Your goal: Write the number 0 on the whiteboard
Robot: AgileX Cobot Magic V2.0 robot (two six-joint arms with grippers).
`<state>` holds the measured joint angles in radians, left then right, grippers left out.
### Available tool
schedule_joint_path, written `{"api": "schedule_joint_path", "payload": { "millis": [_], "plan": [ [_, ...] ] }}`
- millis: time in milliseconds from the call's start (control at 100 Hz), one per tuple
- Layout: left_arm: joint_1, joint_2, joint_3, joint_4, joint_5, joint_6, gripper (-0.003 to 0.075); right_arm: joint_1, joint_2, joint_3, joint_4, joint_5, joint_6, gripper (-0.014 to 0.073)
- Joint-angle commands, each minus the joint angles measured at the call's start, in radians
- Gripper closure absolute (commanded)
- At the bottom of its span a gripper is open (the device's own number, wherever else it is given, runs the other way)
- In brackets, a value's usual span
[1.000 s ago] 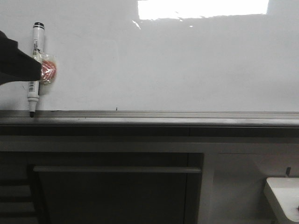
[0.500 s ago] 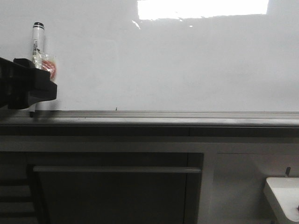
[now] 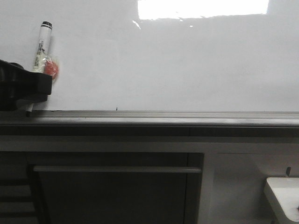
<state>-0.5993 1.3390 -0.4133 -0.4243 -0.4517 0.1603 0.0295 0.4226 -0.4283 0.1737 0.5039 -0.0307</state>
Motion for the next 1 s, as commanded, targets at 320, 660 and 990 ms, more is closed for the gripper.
{"api": "schedule_joint_path", "payload": {
  "millis": [320,660,990],
  "plan": [
    [-0.006,-0.161,-0.025,0.839,-0.072,-0.006,0.0741,0.409,0.21,-0.173,0.327,0.039,-0.429,0.0523],
    [-0.006,-0.163,-0.023,1.148,-0.202,-0.006,0.0741,0.665,0.454,-0.295,0.327,-0.112,-0.452,0.0232],
    [-0.006,-0.163,-0.023,1.162,-0.204,-0.006,0.0741,0.788,0.601,-0.371,0.309,-0.234,-0.494,0.0232]
  ]
}}
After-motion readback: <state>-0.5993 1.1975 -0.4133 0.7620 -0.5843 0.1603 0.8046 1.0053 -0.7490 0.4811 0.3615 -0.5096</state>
